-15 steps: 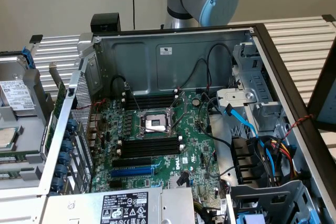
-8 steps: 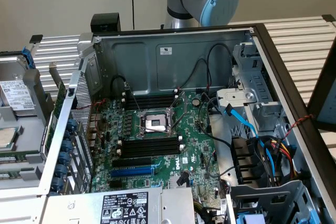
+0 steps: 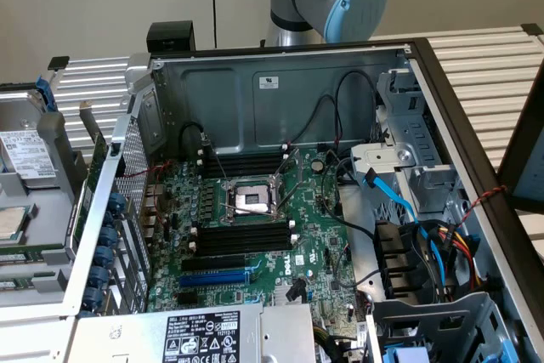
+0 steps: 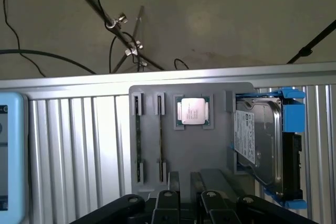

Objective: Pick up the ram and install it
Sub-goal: 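Pick up the ram and move it above insertion slot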

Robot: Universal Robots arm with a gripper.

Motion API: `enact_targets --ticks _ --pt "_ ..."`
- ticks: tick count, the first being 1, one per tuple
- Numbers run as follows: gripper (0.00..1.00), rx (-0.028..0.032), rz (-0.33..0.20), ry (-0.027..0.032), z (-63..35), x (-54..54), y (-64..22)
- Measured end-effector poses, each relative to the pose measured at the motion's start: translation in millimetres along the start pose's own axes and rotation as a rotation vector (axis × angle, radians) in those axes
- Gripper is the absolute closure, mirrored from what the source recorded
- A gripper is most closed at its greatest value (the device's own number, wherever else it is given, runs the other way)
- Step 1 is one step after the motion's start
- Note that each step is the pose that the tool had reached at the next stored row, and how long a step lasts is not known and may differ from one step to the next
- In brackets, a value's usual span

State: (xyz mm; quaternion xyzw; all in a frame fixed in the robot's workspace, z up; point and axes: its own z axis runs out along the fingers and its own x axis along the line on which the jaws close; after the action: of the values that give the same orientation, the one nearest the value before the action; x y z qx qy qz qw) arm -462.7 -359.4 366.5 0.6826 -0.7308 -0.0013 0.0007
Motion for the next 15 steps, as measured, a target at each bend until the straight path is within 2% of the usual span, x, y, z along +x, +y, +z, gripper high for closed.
enact_targets --ticks 9,15 --pt "0.77 -0.0001 0.000 0.0001 0.3 0.1 0.0" --pt "0.77 0.0000 0.000 0.0000 9.7 0.3 0.2"
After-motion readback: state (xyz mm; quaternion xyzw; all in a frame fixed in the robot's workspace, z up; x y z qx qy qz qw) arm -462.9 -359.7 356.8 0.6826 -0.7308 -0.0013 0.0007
